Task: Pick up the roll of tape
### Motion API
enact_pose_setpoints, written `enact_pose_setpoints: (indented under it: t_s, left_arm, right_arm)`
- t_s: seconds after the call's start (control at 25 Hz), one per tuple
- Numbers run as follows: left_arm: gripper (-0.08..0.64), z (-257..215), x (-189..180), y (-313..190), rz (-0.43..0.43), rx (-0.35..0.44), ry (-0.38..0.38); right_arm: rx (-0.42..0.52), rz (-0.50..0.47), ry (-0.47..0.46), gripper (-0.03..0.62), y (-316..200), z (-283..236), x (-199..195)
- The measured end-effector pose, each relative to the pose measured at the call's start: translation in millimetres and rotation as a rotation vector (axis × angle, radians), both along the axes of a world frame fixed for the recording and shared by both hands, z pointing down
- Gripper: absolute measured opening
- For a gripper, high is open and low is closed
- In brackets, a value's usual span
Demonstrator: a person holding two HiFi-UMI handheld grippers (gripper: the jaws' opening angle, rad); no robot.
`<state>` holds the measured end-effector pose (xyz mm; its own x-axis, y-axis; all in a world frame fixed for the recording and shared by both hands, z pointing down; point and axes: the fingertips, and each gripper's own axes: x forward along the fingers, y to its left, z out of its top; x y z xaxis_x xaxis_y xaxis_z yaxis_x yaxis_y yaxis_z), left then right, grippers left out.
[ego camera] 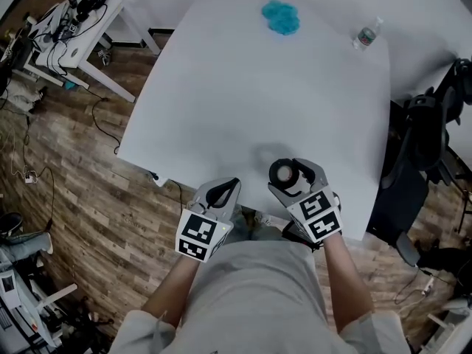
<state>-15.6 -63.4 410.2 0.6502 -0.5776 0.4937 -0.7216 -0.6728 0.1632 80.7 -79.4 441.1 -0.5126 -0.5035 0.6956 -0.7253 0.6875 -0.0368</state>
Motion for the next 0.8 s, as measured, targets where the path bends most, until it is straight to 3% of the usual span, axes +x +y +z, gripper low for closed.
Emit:
enact_pose_setpoints:
  t_s: [0.8]
  left_arm:
    - [0.018,-38.8,-7.8,15.5,-0.019,0.044,0.037]
  right_arm:
    - [0.035,-0.084,-0.031,0.345,22.8,-44.5,-25.6]
